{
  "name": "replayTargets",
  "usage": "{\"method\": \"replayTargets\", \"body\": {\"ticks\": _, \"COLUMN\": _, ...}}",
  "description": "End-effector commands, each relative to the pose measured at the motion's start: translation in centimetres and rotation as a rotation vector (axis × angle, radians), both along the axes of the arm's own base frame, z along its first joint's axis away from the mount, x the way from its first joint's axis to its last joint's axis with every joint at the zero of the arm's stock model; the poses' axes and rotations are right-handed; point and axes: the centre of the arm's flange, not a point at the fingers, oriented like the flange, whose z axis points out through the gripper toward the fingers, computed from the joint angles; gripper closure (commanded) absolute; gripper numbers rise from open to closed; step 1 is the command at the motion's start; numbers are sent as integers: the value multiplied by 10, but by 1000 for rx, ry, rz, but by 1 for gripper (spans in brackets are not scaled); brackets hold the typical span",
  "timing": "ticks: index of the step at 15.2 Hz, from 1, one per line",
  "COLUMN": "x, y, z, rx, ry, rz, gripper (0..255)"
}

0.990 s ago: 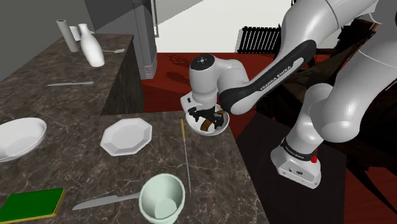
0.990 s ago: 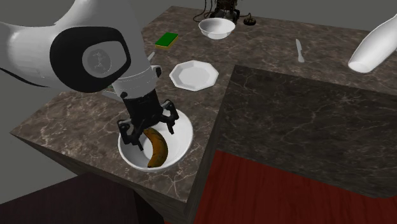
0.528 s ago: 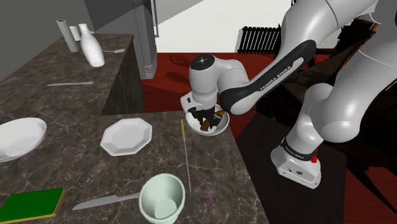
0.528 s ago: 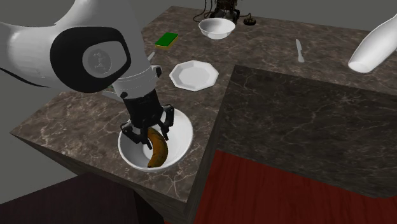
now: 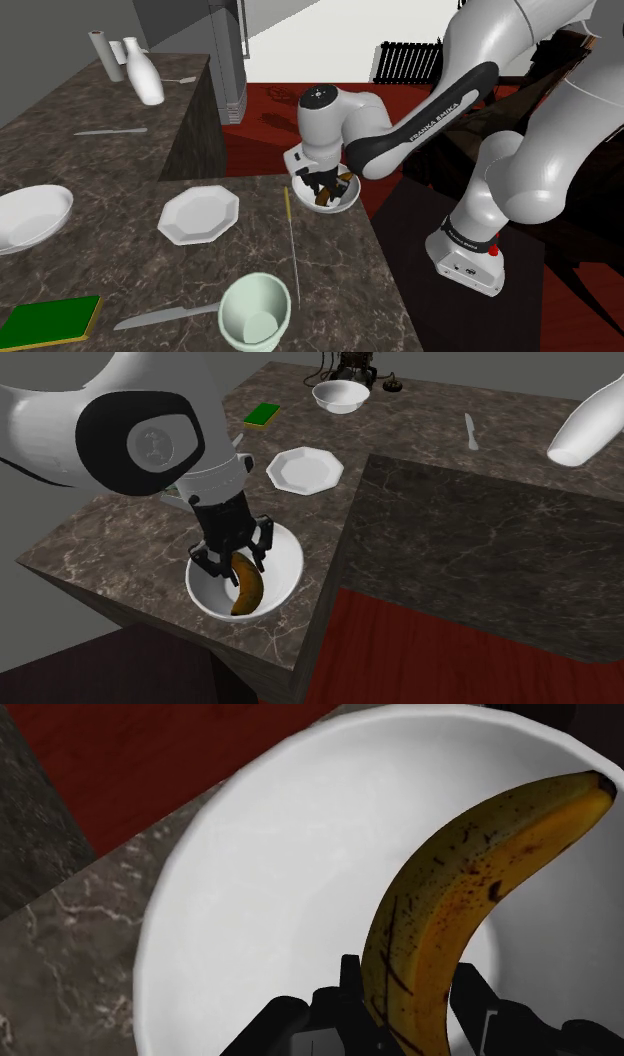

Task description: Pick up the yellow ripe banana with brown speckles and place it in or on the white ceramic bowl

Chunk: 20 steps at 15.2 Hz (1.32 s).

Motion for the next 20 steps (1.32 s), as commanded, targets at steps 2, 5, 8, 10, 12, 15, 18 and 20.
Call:
{"method": "replayTargets", "body": {"ticks": 2, "x": 0, "y": 0, "z": 13, "rx": 0, "ry": 0, "rz": 0, "gripper": 255}}
{"method": "replayTargets", "body": {"ticks": 5, "x": 0, "y": 0, "z": 29, "rx": 0, "ry": 0, "rz": 0, "gripper": 255}}
{"method": "replayTargets", "body": {"ticks": 8, "x": 0, "y": 0, "z": 45, "rx": 0, "ry": 0, "rz": 0, "gripper": 255}}
{"method": "replayTargets", "body": {"ticks": 10, "x": 0, "y": 0, "z": 55, "rx": 0, "ry": 0, "rz": 0, "gripper": 255}}
{"method": "replayTargets", "body": {"ticks": 12, "x": 0, "y": 0, "z": 66, "rx": 0, "ry": 0, "rz": 0, "gripper": 255}}
{"method": "replayTargets", "body": {"ticks": 15, "x": 0, "y": 0, "z": 82, "rx": 0, "ry": 0, "rz": 0, "gripper": 255}}
{"method": "replayTargets", "body": {"ticks": 18, "x": 0, "y": 0, "z": 98, "rx": 0, "ry": 0, "rz": 0, "gripper": 255}}
{"method": "replayTargets", "body": {"ticks": 20, "x": 0, "y": 0, "z": 108, "rx": 0, "ry": 0, "rz": 0, "gripper": 255}}
